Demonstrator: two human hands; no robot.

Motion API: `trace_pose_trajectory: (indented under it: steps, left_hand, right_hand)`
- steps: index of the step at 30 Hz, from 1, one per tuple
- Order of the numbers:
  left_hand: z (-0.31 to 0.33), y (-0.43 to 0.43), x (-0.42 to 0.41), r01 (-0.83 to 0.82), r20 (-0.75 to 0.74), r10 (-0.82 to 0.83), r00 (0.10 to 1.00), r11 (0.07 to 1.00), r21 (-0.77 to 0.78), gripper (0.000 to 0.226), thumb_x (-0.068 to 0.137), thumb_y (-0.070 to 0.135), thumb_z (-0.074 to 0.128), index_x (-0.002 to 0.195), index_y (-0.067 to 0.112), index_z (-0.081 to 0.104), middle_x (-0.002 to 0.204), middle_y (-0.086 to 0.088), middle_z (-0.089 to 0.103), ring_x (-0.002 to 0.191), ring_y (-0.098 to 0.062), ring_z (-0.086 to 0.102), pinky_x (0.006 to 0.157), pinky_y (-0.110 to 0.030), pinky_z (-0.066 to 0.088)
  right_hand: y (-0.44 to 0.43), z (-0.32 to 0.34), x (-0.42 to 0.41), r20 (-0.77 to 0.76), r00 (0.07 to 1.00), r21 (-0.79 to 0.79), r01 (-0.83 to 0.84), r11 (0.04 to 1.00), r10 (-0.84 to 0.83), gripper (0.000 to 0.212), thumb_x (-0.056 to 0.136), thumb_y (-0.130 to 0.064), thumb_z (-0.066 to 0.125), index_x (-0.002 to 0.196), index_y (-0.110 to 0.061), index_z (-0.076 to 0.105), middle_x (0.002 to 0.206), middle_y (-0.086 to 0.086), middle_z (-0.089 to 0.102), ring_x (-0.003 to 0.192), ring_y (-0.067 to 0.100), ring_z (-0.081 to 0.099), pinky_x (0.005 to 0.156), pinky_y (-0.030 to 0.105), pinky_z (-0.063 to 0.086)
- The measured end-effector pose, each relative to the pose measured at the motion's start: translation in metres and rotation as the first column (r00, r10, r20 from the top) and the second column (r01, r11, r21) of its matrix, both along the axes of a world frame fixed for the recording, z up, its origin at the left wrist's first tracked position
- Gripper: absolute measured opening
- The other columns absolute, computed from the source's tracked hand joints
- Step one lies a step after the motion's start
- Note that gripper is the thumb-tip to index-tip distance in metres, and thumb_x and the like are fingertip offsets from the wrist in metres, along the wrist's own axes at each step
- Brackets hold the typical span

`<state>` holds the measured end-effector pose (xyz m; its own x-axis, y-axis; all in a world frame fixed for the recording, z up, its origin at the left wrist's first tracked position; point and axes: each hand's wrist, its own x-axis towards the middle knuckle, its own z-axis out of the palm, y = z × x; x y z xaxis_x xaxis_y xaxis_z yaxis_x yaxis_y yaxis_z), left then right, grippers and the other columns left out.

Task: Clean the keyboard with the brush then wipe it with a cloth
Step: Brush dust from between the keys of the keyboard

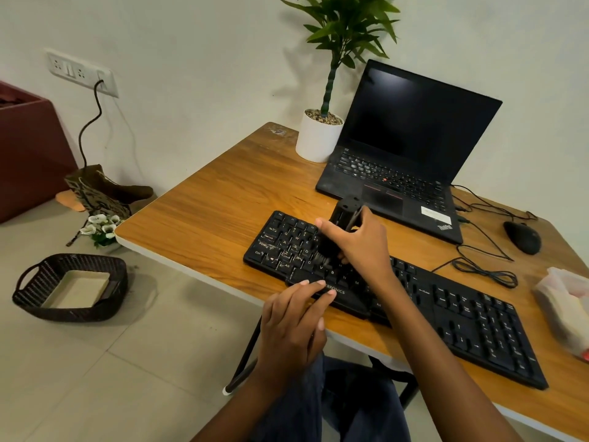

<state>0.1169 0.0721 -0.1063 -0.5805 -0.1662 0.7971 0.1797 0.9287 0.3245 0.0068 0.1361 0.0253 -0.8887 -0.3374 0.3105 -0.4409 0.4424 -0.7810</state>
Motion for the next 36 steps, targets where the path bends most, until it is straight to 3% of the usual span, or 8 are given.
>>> trace_pose_trajectory:
  steps: [5,10,14,19,24,29,33,36]
  left_hand:
    - [-0.001,0.0,-0.001,-0.01,-0.006,0.01,1.0,1.0,-0.006,0.037,0.096,0.026,0.028,0.125,0.023,0.052,0.129,0.002,0.049,0.12,-0.015,0.045,0.093,-0.03,0.031]
    - [-0.002,0.0,-0.001,-0.01,-0.009,0.01,1.0,1.0,-0.008,0.037,0.097,0.026,0.028,0.125,0.023,0.052,0.13,0.002,0.05,0.12,-0.015,0.045,0.094,-0.029,0.03]
    - [-0.001,0.0,-0.002,-0.012,-0.011,0.012,1.0,1.0,-0.006,0.037,0.096,0.026,0.029,0.124,0.022,0.053,0.129,0.002,0.05,0.119,-0.016,0.046,0.093,-0.029,0.031]
    - [-0.001,-0.001,0.0,-0.003,0.002,0.003,1.0,1.0,-0.008,0.037,0.095,0.025,0.03,0.125,0.022,0.053,0.13,0.002,0.049,0.12,-0.015,0.045,0.095,-0.028,0.029]
    - [0.0,0.0,0.0,0.004,-0.007,-0.004,1.0,1.0,0.002,0.037,0.091,0.023,0.037,0.124,0.022,0.053,0.13,0.002,0.049,0.12,-0.015,0.045,0.095,-0.027,0.027]
    - [0.0,0.0,0.001,0.019,0.009,-0.019,1.0,1.0,0.009,0.037,0.096,0.026,0.029,0.125,0.022,0.053,0.13,0.002,0.05,0.12,-0.015,0.045,0.096,-0.027,0.027]
    - [0.004,0.002,0.004,0.025,0.016,-0.026,1.0,0.999,0.045,0.035,0.089,0.022,0.042,0.121,0.022,0.056,0.126,0.002,0.054,0.118,-0.014,0.046,0.093,-0.028,0.031]
    - [0.016,-0.004,0.005,0.049,0.017,-0.051,0.999,0.994,0.103,0.032,0.085,0.02,0.05,0.114,0.02,0.065,0.117,0.002,0.061,0.112,-0.013,0.048,0.09,-0.03,0.036]
  right_hand:
    - [0.0,-0.003,0.006,0.129,0.982,-0.025,-0.133,0.991,0.136,0.031,0.075,-0.04,0.073,0.082,-0.023,0.049,0.077,0.003,0.065,0.048,0.01,0.062,0.038,0.02,0.045]
    - [-0.002,0.001,-0.002,-0.001,0.998,0.025,-0.066,0.997,0.066,0.034,0.07,-0.045,0.074,0.083,-0.028,0.048,0.078,0.0,0.065,0.061,0.017,0.066,0.049,0.029,0.054]
    - [-0.008,-0.003,0.009,0.103,0.977,0.019,-0.189,0.982,0.186,0.03,0.073,-0.042,0.074,0.082,-0.03,0.047,0.079,-0.002,0.064,0.056,0.012,0.065,0.041,0.022,0.048]
    - [-0.007,-0.002,-0.005,-0.027,1.0,0.059,-0.007,0.998,0.009,0.038,0.068,-0.055,0.072,0.087,-0.031,0.048,0.082,-0.003,0.064,0.069,0.016,0.066,0.056,0.031,0.055]
    - [-0.012,-0.003,0.01,0.075,0.989,0.045,-0.133,0.99,0.129,0.03,0.074,-0.046,0.072,0.08,-0.029,0.047,0.078,0.0,0.063,0.056,0.013,0.063,0.04,0.02,0.046]
    - [-0.007,-0.001,-0.005,-0.063,0.998,0.078,-0.015,0.997,0.02,0.04,0.071,-0.05,0.073,0.089,-0.023,0.05,0.082,-0.002,0.063,0.068,0.017,0.064,0.056,0.031,0.054]
    - [-0.008,-0.004,0.003,0.071,0.993,0.038,-0.098,0.994,0.095,0.031,0.074,-0.047,0.072,0.079,-0.029,0.047,0.08,0.001,0.064,0.058,0.013,0.062,0.041,0.016,0.044]
    - [-0.003,-0.003,-0.001,0.03,0.998,0.032,-0.049,0.998,0.048,0.032,0.074,-0.045,0.071,0.084,-0.026,0.047,0.081,-0.002,0.062,0.065,0.014,0.065,0.045,0.017,0.048]
